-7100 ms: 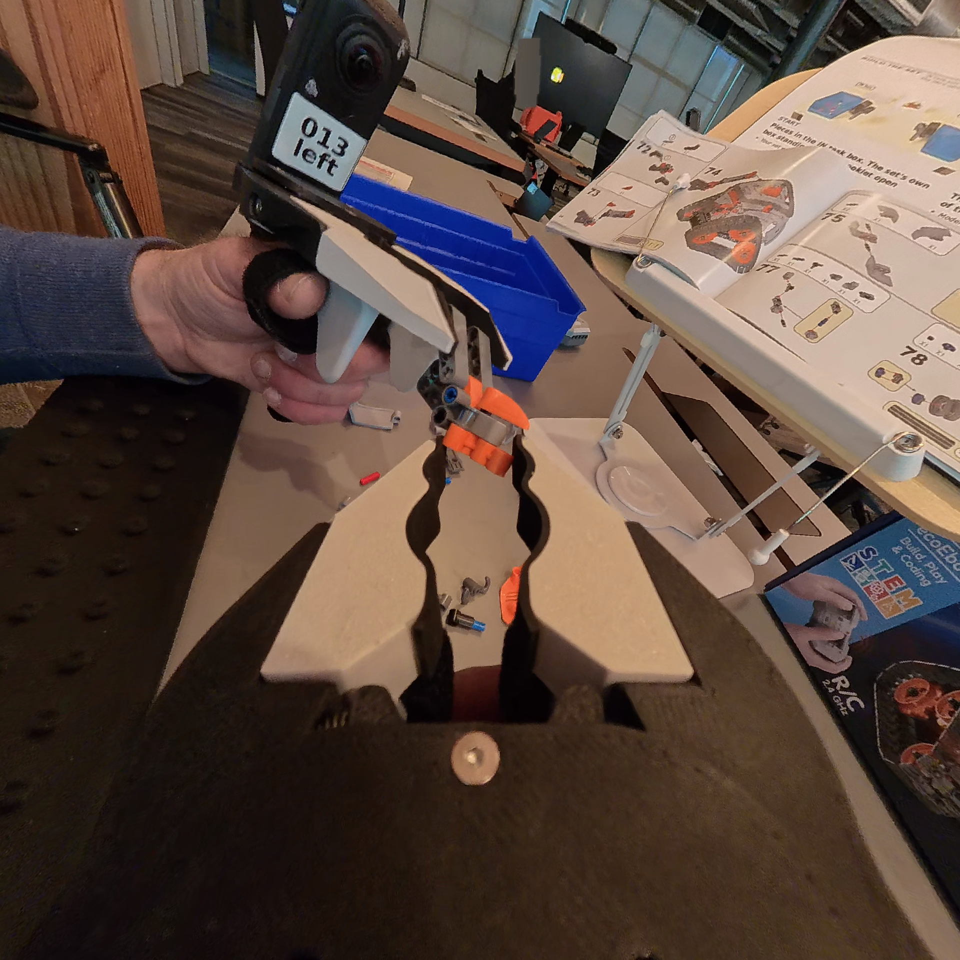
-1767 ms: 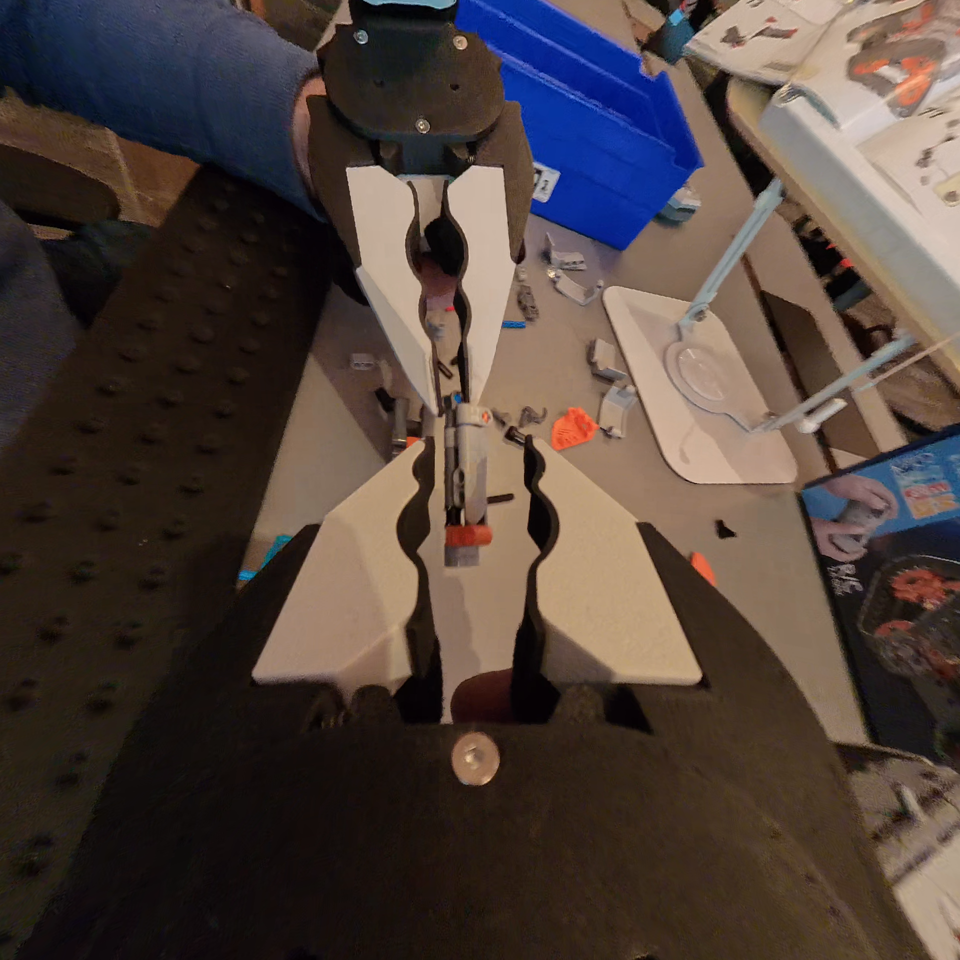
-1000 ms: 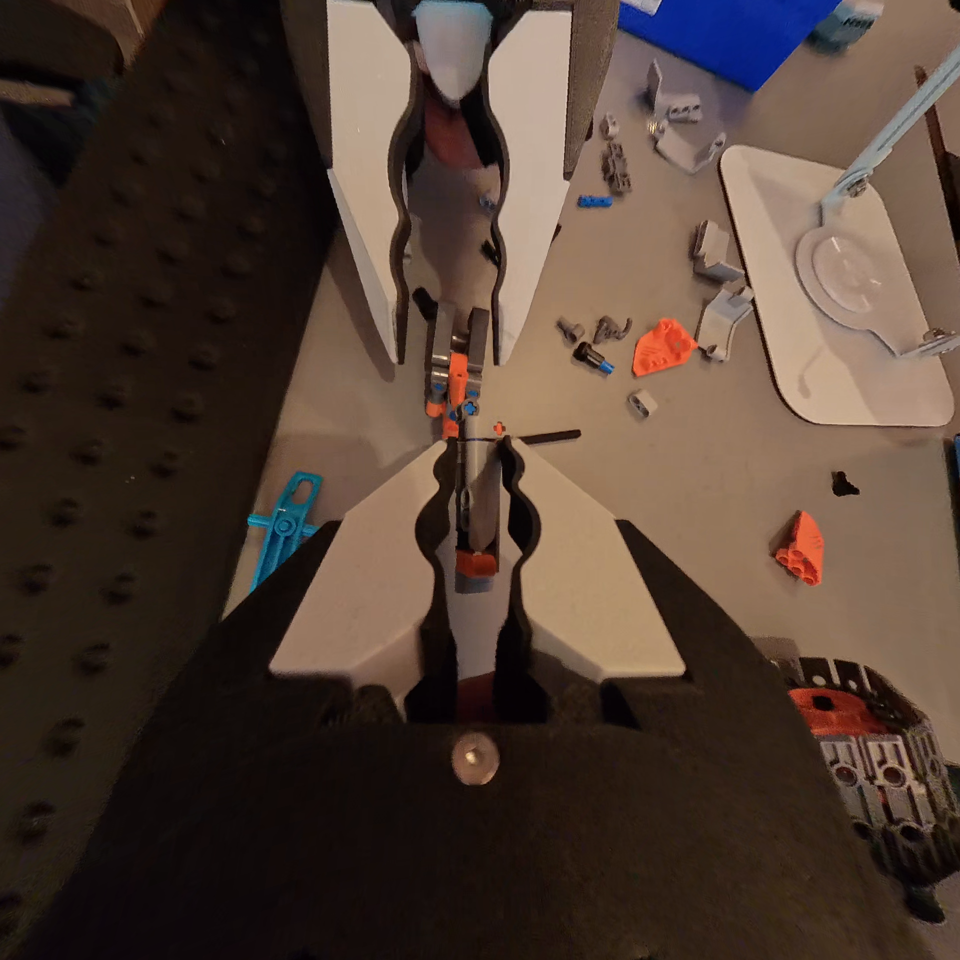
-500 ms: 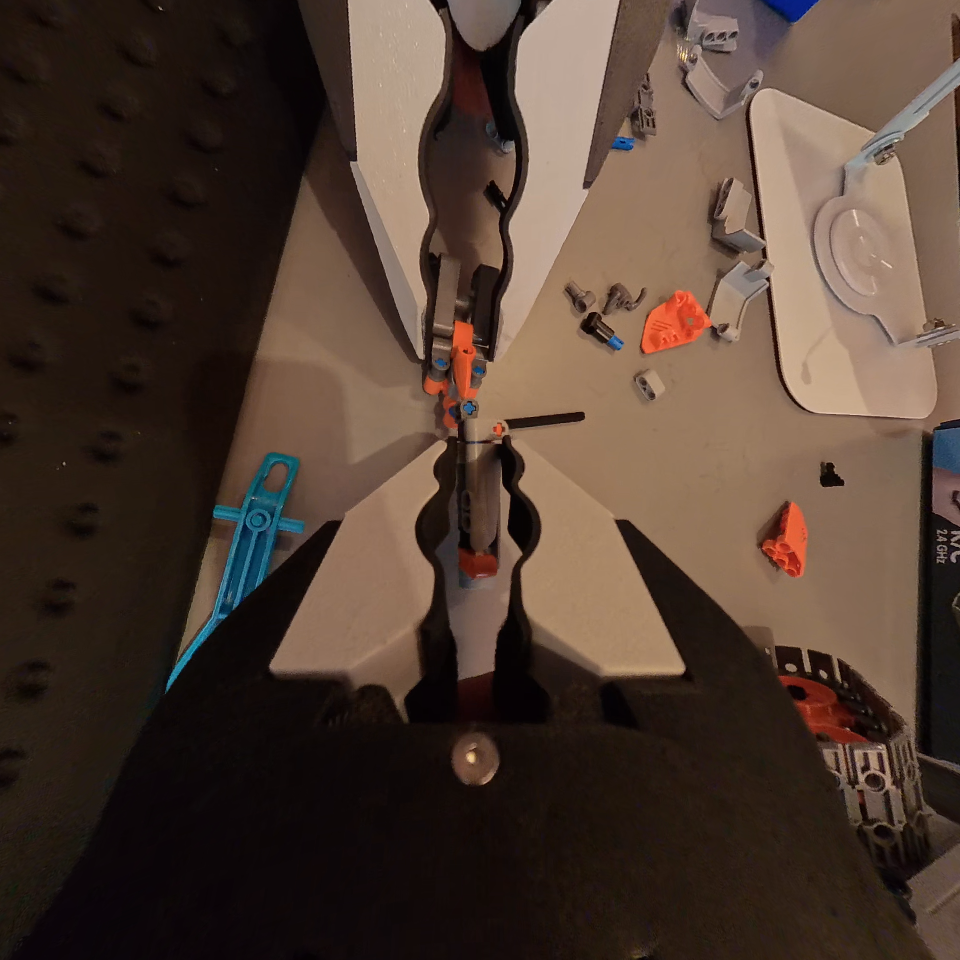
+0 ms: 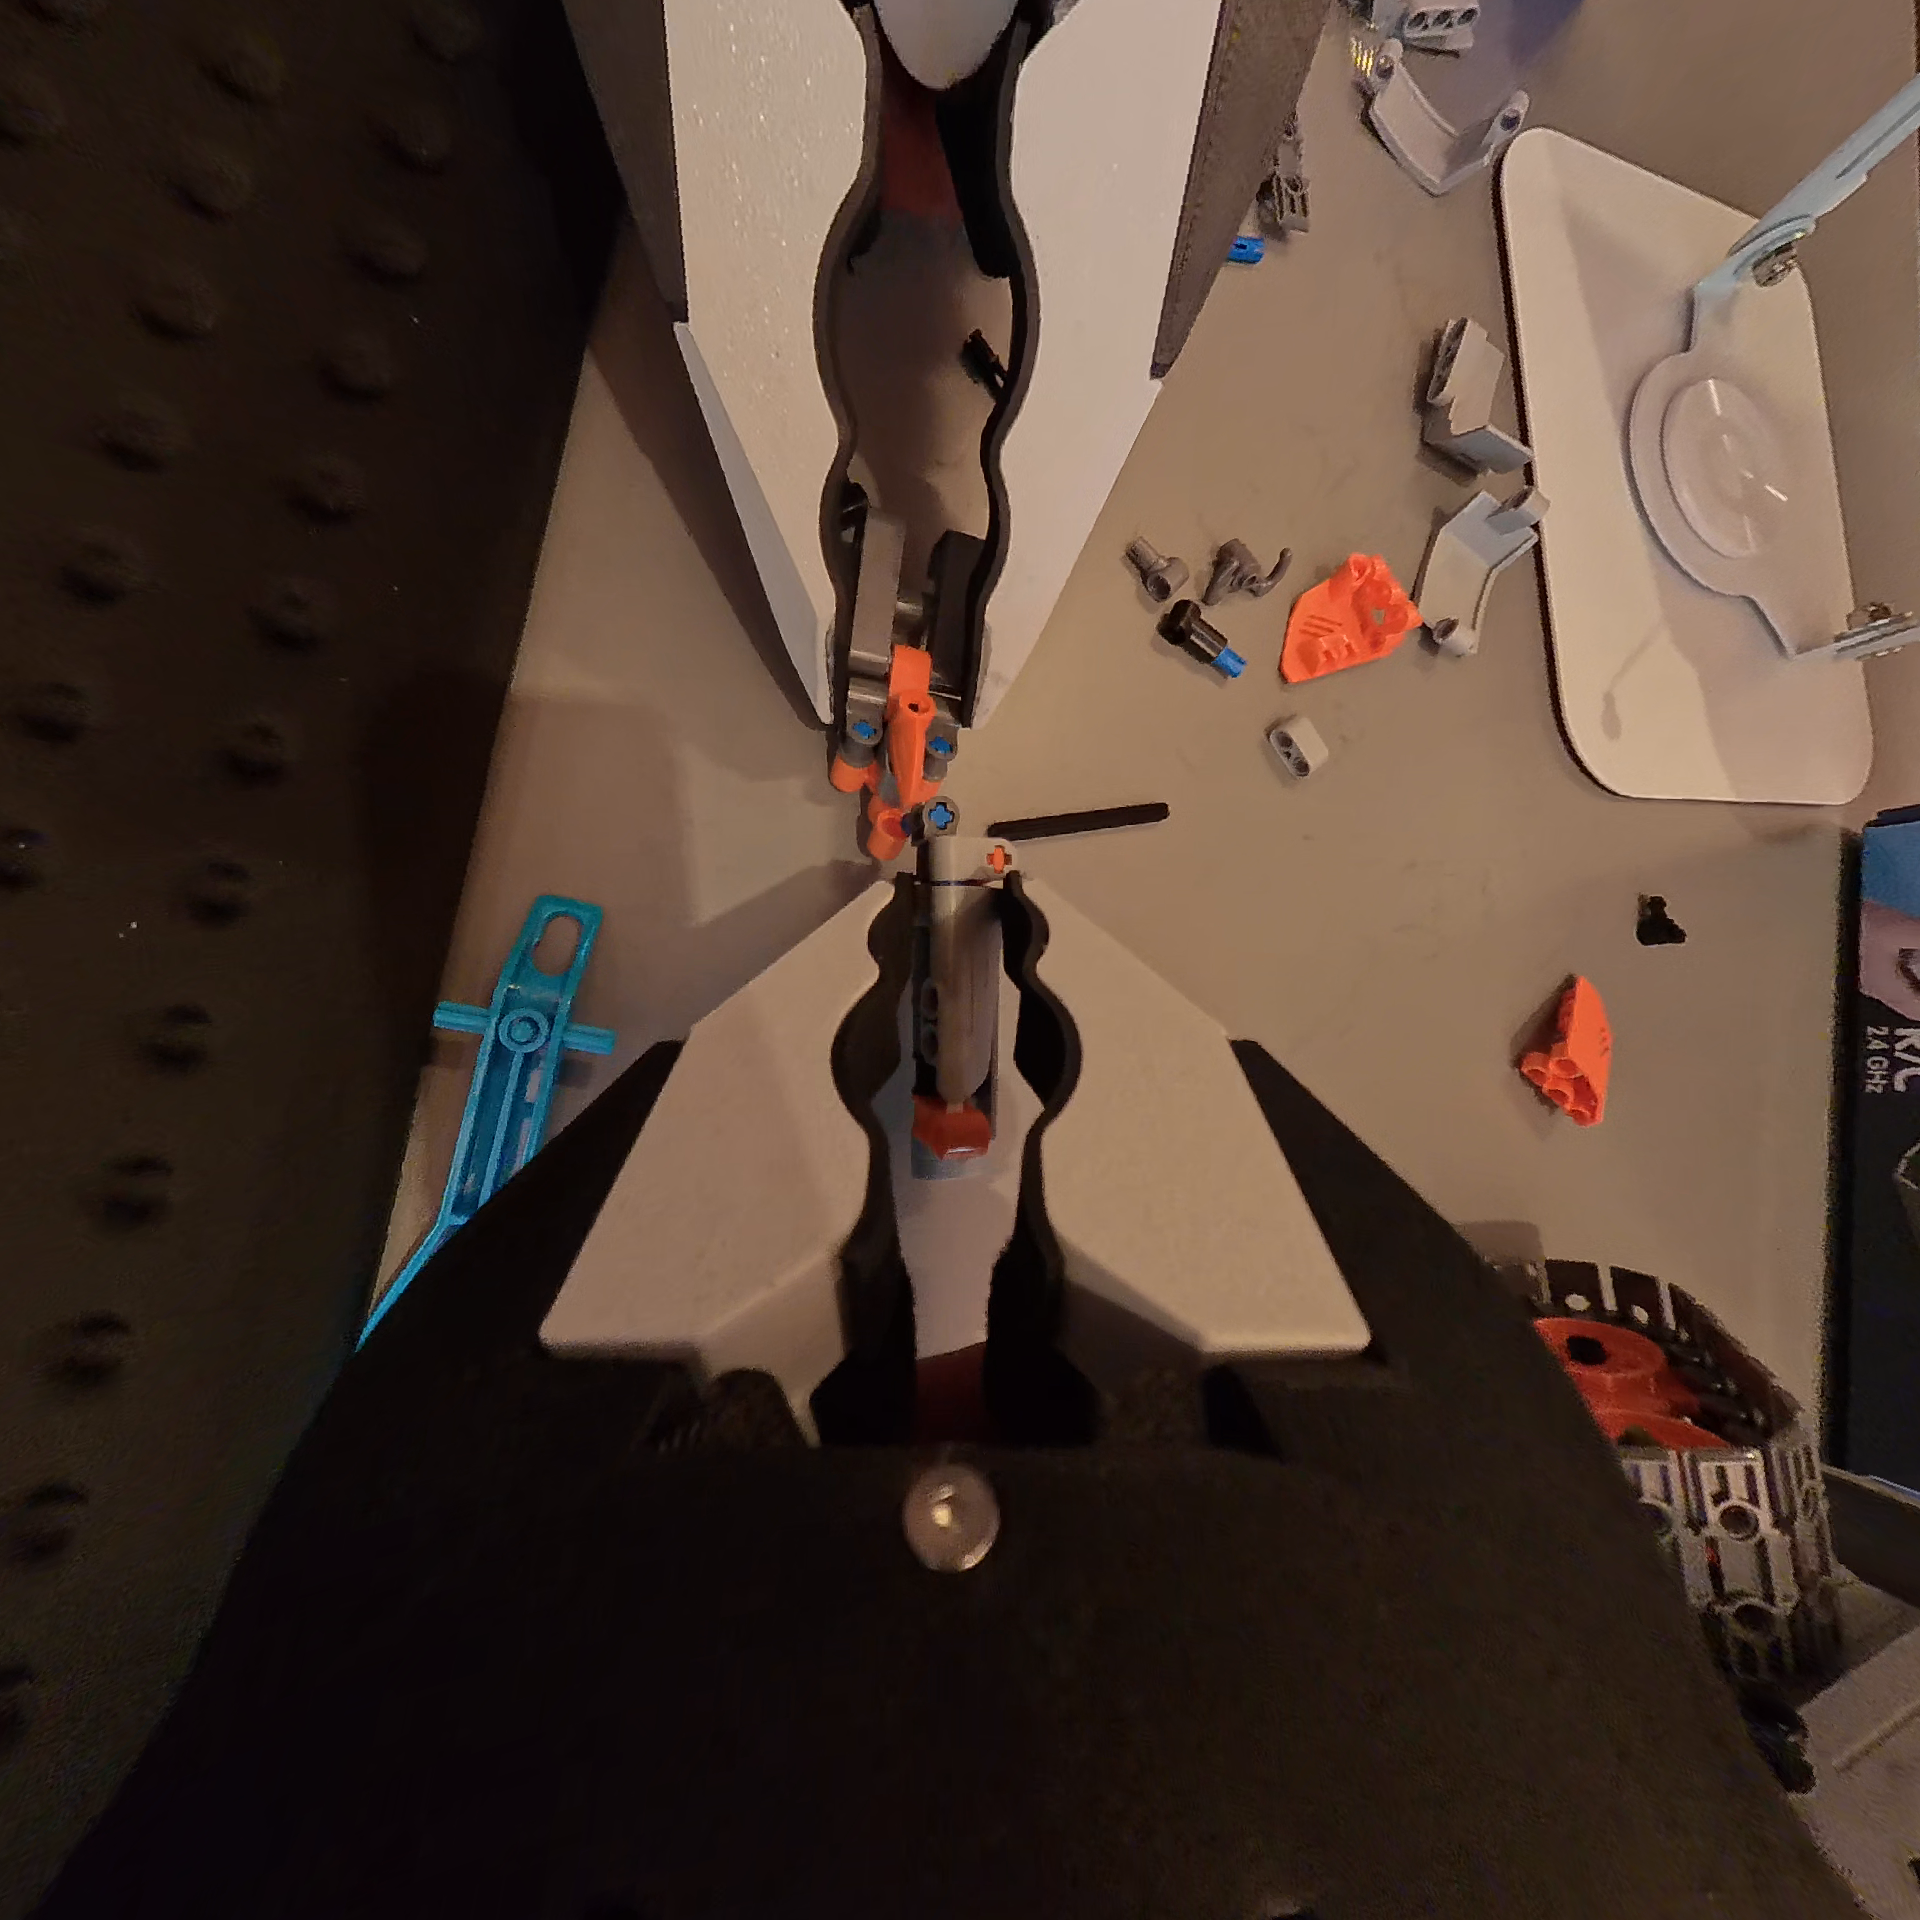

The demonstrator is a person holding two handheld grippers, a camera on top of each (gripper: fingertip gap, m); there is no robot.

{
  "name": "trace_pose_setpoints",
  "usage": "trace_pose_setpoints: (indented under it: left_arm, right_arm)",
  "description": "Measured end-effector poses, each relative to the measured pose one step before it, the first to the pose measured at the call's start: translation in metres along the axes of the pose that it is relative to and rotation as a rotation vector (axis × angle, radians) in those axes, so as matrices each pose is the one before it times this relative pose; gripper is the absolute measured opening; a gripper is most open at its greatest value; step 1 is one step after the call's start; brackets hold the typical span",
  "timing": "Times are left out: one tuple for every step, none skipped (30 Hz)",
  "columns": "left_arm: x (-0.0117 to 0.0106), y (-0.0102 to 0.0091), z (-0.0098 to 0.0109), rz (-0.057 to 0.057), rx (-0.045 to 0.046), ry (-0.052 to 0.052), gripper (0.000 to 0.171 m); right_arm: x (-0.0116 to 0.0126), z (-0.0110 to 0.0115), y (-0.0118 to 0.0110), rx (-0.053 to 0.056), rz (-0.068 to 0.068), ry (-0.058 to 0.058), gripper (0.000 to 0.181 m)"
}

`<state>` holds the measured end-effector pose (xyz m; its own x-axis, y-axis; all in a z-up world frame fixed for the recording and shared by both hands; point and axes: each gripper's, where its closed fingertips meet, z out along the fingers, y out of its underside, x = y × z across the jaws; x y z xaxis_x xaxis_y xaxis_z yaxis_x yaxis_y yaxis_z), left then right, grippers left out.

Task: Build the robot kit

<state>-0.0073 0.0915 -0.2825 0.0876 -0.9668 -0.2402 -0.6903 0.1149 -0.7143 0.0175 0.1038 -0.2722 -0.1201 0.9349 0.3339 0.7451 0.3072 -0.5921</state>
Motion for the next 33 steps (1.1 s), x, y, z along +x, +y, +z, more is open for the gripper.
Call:
trace_pose_setpoints:
  left_arm:
    - [0.00009,-0.00028,0.00016,0.0010,0.00087,-0.0003,0.021]
    - [-0.00018,0.00029,0.00019,-0.0029,-0.00327,-0.0011,0.021]
    - [-0.00002,-0.00007,0.00020,-0.0014,0.00062,-0.0004,0.021]
    - [0.00011,-0.00020,0.00006,-0.0009,0.00191,0.0003,0.021]
    - [0.00005,-0.00020,0.00009,-0.0001,0.00200,0.0011,0.021]
    - [0.00003,-0.00045,0.00005,-0.0002,0.00230,0.0012,0.021]
    - [0.00021,-0.00066,0.00030,-0.0025,0.00236,0.0018,0.021]
    - [0.00006,-0.00026,0.00023,-0.0007,0.00094,0.0007,0.021]
    - [0.00007,-0.00014,-0.00004,-0.0007,0.00105,0.0011,0.021]
    - [0.00007,-0.00027,-0.00008,-0.0057,0.00323,0.0017,0.021]
    - [0.00020,-0.00045,0.00004,-0.0028,0.00364,0.0004,0.021]
    - [0.00032,-0.00038,-0.00007,0.0003,0.00176,-0.0015,0.021]
    - [0.00012,-0.00030,-0.00002,-0.0033,0.00206,-0.0012,0.021]
    - [0.00048,-0.00049,0.00016,-0.0058,0.00443,0.0007,0.021]
    - [0.00008,-0.00002,-0.00007,-0.0050,0.00226,0.0005,0.021]
    - [0.00026,0.00014,-0.00021,-0.0029,0.00239,0.0007,0.021]
    - [0.00027,0.00019,-0.00010,-0.0056,0.00236,0.0029,0.021]
    - [0.00010,0.00012,-0.00013,-0.0079,0.00236,0.0021,0.021]
    - [-0.00010,0.00022,-0.00021,-0.0032,0.00187,-0.0005,0.021]
    - [-0.00012,0.00014,0.00003,-0.0029,0.00151,-0.0017,0.021]
    - [0.00043,-0.00025,0.00001,0.0024,0.00244,-0.0006,0.021]
    - [0.00020,-0.00029,0.00013,0.0081,0.00098,-0.0040,0.021]
    - [0.00018,-0.00021,0.00001,0.0062,-0.00011,-0.0043,0.021]
    - [0.00030,-0.00069,0.00034,0.0054,0.00295,-0.0026,0.021]
    - [0.00038,-0.00065,0.00038,0.0054,0.00219,-0.0014,0.021]
    - [0.00015,0.00004,-0.00003,0.0057,-0.00319,-0.0020,0.021]
    - [0.00010,-0.00006,0.00003,0.0035,-0.00104,-0.0035,0.021]
    - [0.00017,-0.00030,0.00018,-0.0014,0.00193,-0.0025,0.021]
    - [-0.00015,0.00003,0.00008,-0.0004,-0.00084,-0.0037,0.021]
    - [0.00019,-0.00027,0.00009,0.0025,-0.00252,-0.0033,0.021]
    - [-0.00080,-0.00020,0.00016,0.0114,-0.00512,-0.0128,0.021]
    - [-0.00228,0.00062,0.00055,0.0150,-0.00885,-0.0218,0.023]
    - [-0.00053,0.00015,0.00062,0.0092,-0.00358,-0.0067,0.024]
  right_arm:
    - [-0.00011,-0.00032,0.00014,0.0015,0.0030,-0.0013,0.014]
    - [-0.00004,-0.00084,-0.00058,0.0040,0.0054,0.0008,0.014]
    - [-0.00058,-0.00085,0.00003,-0.0004,0.0072,-0.0024,0.014]
    - [-0.00054,-0.00002,0.00103,-0.0025,0.0064,-0.0012,0.014]
    - [-0.00024,-0.00004,0.00070,0.0025,0.0078,0.0004,0.014]
    - [-0.00042,0.00007,0.00096,-0.0006,0.0025,0.0003,0.014]
    - [-0.00019,-0.00004,0.00083,-0.0042,-0.0031,0.0033,0.014]
    - [-0.00013,0.00010,0.00048,-0.0027,0.0021,0.0008,0.014]
    - [-0.00032,0.00032,0.00061,-0.0004,0.0100,-0.0040,0.014]
    - [-0.00046,0.00038,0.00102,-0.0004,0.0084,-0.0034,0.014]
    - [-0.00051,0.00057,0.00101,-0.0006,0.0054,-0.0014,0.013]
    - [-0.00045,0.00062,0.00090,0.0014,0.0042,0.0001,0.013]
    - [-0.00053,0.00035,0.00058,0.0017,0.0011,0.0001,0.013]
    - [-0.00041,0.00016,0.00008,0.0007,-0.0002,-0.0003,0.013]
    - [-0.00009,0.00020,-0.00020,0.0004,0.0000,0.0008,0.013]
    - [-0.00013,0.00009,-0.00016,0.0007,0.0042,-0.0011,0.013]
    - [-0.00020,-0.00003,-0.00015,0.0024,0.0101,-0.0030,0.013]
    - [-0.00020,-0.00006,-0.00027,0.0052,0.0172,-0.0052,0.013]
    - [0.00002,0.00001,-0.00013,0.0077,0.0250,-0.0072,0.013]
    - [0.00000,0.00008,0.00001,0.0056,0.0240,-0.0056,0.013]
    - [-0.00030,0.00028,0.00017,0.0005,0.0107,-0.0013,0.013]
    - [-0.00002,0.00030,0.00016,-0.0007,0.0101,0.0017,0.014]
    - [0.00002,0.00050,0.00029,-0.0011,0.0094,0.0012,0.013]
    - [-0.00036,0.00047,0.00069,-0.0047,-0.0034,0.0025,0.014]
    - [-0.00040,-0.00001,0.00029,-0.0063,-0.0104,0.0041,0.014]
    - [-0.00022,-0.00026,-0.00034,-0.0029,-0.0045,0.0033,0.014]
    - [0.00012,0.00004,-0.00007,-0.0015,0.0028,0.0014,0.013]
    - [0.00046,0.00012,0.00026,-0.0014,0.0030,0.0015,0.013]
    - [0.00028,-0.00002,0.00012,-0.0027,-0.0038,0.0044,0.013]
    - [0.00003,0.00026,0.00007,-0.0053,-0.0084,0.0070,0.013]
    - [0.00021,0.00054,-0.00016,-0.0023,-0.0059,0.0070,0.013]
    - [0.00028,0.00031,-0.00031,0.0015,-0.0029,0.0036,0.013]
    - [0.00029,0.00005,-0.00001,0.0002,-0.0027,0.0023,0.013]
